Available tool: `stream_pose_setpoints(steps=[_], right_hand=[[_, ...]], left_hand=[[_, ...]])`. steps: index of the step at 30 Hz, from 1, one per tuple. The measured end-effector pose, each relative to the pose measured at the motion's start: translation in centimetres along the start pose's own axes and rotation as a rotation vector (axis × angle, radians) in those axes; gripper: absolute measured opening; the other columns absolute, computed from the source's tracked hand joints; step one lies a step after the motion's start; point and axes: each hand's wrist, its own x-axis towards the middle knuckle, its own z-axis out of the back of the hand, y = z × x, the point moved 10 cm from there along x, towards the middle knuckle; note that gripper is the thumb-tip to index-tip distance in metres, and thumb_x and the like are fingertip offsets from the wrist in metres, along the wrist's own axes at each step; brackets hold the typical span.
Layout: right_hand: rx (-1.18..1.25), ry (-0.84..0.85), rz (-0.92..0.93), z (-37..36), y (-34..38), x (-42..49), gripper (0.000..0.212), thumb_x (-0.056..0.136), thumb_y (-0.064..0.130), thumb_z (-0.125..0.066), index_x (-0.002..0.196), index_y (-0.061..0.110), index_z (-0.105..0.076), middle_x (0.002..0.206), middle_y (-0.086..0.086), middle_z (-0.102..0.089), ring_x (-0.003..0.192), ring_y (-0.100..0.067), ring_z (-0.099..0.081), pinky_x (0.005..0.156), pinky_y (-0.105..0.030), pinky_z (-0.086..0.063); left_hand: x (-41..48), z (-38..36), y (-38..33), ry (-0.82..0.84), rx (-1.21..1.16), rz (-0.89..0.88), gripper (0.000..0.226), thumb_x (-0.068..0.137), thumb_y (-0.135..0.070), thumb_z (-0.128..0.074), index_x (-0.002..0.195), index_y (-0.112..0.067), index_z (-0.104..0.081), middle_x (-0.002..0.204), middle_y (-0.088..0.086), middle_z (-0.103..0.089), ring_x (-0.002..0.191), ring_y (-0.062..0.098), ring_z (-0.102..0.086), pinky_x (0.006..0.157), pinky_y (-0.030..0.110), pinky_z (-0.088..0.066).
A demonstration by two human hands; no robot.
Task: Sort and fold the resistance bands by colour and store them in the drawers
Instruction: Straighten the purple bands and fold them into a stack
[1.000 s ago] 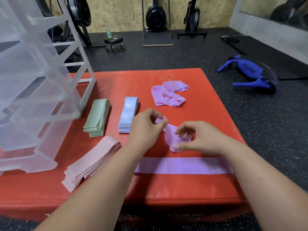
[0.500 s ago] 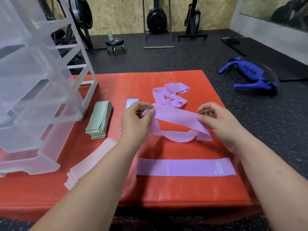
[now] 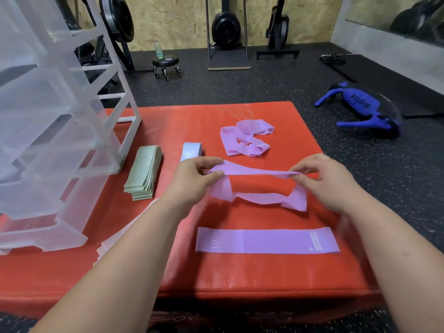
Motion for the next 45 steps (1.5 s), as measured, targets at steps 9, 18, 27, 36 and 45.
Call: stream_pose_setpoints(steps=[9,18,27,36,45], right_hand=[[0.618,0.111,-0.274,0.8,-2.6,-1.5,0.016,0.093,0.013,-0.075,0.109,0.015,-0.079,0.101,-0.022,-0.077,0.081,-0.017,-0.069,0.068,-0.023,-0.059],[0.677,0.1,-0.241,1.6,-3.4,-1.7,0.028,0.092,0.0,-0.073,0.113,0.019,-0.076,0.097,-0.005,-0.061,0.088,-0.014,-0.06,0.071,-0.019,-0.057],[0.363,-0.051,-0.197,3.8,-4.1,-2.0,0.048,0.073,-0.011,-0.083,0.106,0.024,-0.077,0.1,-0.008,-0.074,0.069,-0.012,-0.066,0.077,-0.03,-0.057],[0.146,0.069,-0.317,1.4,-7.4,-2.0,0.039,0.068,0.01,-0.093,0.097,0.029,-0.075,0.081,0.002,-0.079,0.07,-0.02,-0.075,0.087,-0.05,-0.061],[0.193,0.086,-0.264,0.8,-5.4,-2.0,0.041,0.066,0.003,-0.093,0.095,0.028,-0.076,0.08,-0.002,-0.067,0.053,-0.007,-0.054,0.063,-0.024,-0.054]], left_hand=[[0.0,2.4,-1.3,-0.137,0.121,-0.109,0.008,0.098,-0.009,-0.073,0.102,-0.01,-0.08,0.079,0.01,-0.078,0.065,0.008,-0.064,0.058,0.019,-0.047],[0.1,2.1,-0.8,-0.129,0.08,-0.083,0.013,0.103,-0.018,-0.068,0.111,-0.017,-0.078,0.093,0.02,-0.075,0.075,0.008,-0.061,0.07,0.025,-0.053],[-0.3,0.3,-0.4,0.039,0.215,-0.057,0.024,0.097,-0.005,-0.074,0.116,-0.02,-0.077,0.086,0.0,-0.061,0.069,0.005,-0.054,0.063,0.013,-0.047],[-0.2,-0.5,0.9,0.134,0.235,-0.019,0.053,0.091,0.014,-0.06,0.114,-0.032,-0.075,0.109,0.002,-0.074,0.101,0.02,-0.073,0.092,0.034,-0.058],[-0.3,-1.8,1.4,0.181,0.429,-0.076,0.061,0.084,0.016,-0.044,0.111,-0.031,-0.072,0.106,-0.001,-0.071,0.093,0.013,-0.07,0.076,0.03,-0.056]])
